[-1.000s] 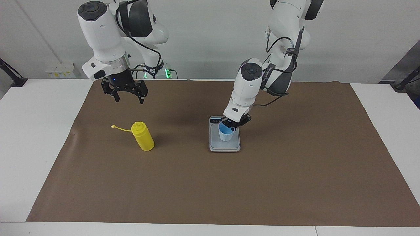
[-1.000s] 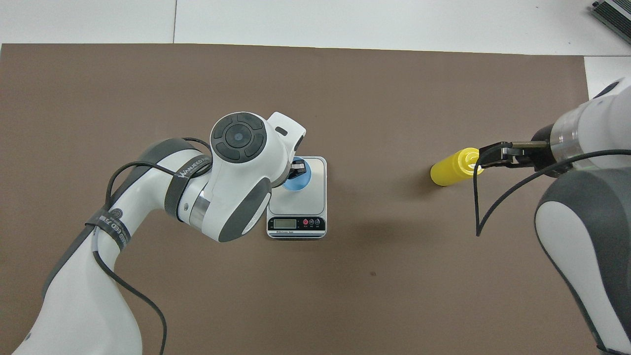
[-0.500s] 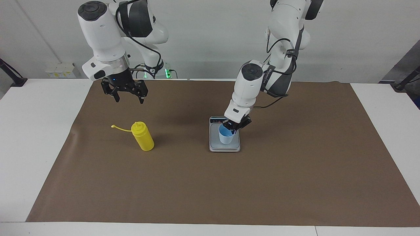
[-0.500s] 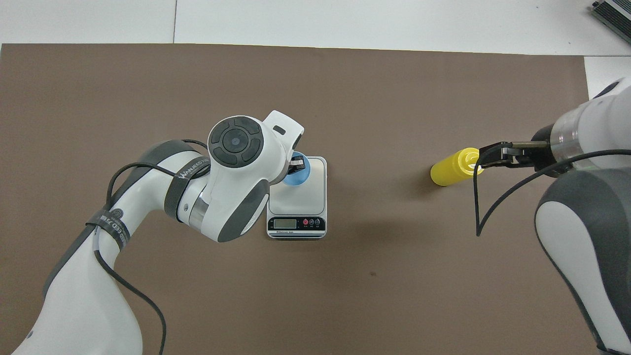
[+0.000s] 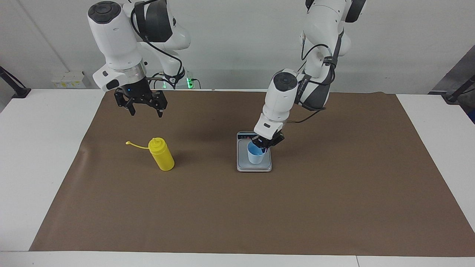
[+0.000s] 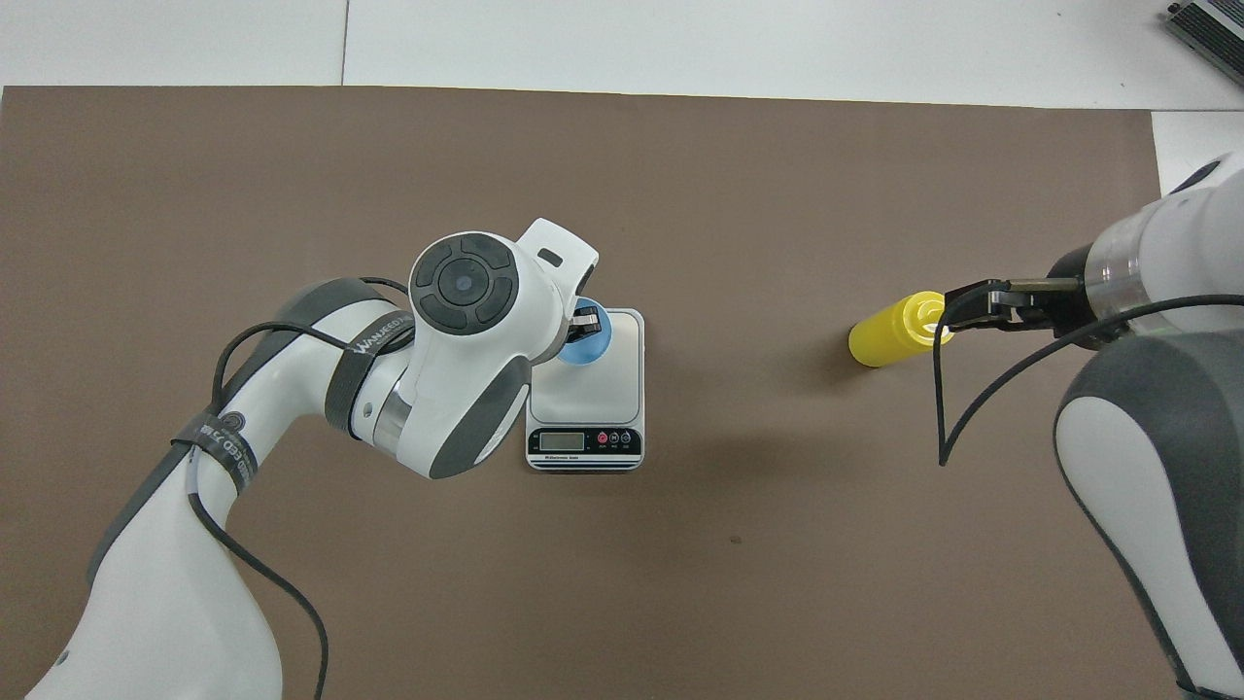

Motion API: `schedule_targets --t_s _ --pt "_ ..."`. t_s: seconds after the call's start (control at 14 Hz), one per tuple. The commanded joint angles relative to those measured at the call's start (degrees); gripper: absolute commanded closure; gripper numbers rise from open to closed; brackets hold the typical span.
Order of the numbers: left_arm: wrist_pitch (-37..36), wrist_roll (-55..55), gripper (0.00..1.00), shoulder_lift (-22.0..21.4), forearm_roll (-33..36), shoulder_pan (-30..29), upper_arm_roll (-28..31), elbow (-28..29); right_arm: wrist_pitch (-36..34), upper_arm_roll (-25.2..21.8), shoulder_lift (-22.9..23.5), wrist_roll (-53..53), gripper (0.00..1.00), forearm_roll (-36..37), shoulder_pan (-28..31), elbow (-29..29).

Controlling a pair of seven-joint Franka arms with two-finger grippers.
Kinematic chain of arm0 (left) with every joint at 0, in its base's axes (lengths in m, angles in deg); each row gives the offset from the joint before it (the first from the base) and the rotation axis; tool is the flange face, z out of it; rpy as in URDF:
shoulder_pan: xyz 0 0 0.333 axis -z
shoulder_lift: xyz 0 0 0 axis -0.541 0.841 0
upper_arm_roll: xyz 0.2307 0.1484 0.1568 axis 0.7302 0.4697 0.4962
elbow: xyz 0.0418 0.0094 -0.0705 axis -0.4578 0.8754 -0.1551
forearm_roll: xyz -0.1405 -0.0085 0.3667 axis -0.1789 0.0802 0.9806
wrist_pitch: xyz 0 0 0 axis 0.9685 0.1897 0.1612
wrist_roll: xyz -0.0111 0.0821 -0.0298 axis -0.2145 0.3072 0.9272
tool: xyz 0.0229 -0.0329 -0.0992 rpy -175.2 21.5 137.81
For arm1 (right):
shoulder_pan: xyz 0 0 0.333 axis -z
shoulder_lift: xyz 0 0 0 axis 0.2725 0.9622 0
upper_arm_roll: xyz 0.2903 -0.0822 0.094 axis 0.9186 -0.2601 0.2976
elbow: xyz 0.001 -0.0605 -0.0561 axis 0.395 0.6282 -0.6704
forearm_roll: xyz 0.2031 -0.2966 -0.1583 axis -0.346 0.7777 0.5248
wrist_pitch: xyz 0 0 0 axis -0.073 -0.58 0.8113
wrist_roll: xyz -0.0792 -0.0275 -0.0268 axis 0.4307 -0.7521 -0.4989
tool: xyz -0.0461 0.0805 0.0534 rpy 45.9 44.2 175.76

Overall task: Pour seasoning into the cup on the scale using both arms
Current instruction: 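Carry the blue cup with the left gripper onto the scale, then release the cup and withdraw the left gripper to rest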

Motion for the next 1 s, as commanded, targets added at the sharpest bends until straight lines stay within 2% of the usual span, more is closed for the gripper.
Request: schedule_targets --t_s 0.0,0.07,0.14,0.29,0.5,0.93 --pt "1.9 0.7 0.45 -0.7 1.6 0.3 0.3 2.0 -0.4 0.2 -1.2 1.4 0.00 -0.7 0.6 1.1" --pt "1.9 0.6 0.04 -0.7 1.7 0.3 0.3 2.0 -0.4 0.2 -1.2 1.4 0.00 -0.7 0.6 1.1" --pt "1.6 0.7 0.00 -0.7 1.7 0.2 0.3 1.8 -0.4 0.2 -1.2 1.4 0.00 -0.7 0.6 1.0" --pt "-0.2 0.5 0.00 -1.1 1.7 0.0 0.8 0.7 -0.4 0.2 -1.2 1.4 0.00 -0.7 0.6 1.1" --pt "-6.1 -1.2 0.00 -2.8 1.8 -1.3 3.4 -3.8 -0.4 0.2 -1.2 1.4 0.00 -0.7 0.6 1.1" --pt "-15.4 -17.6 0.00 -9.1 1.6 -10.2 3.4 -5.5 -0.4 0.2 -1.2 1.4 0.00 -0.7 0.6 1.1"
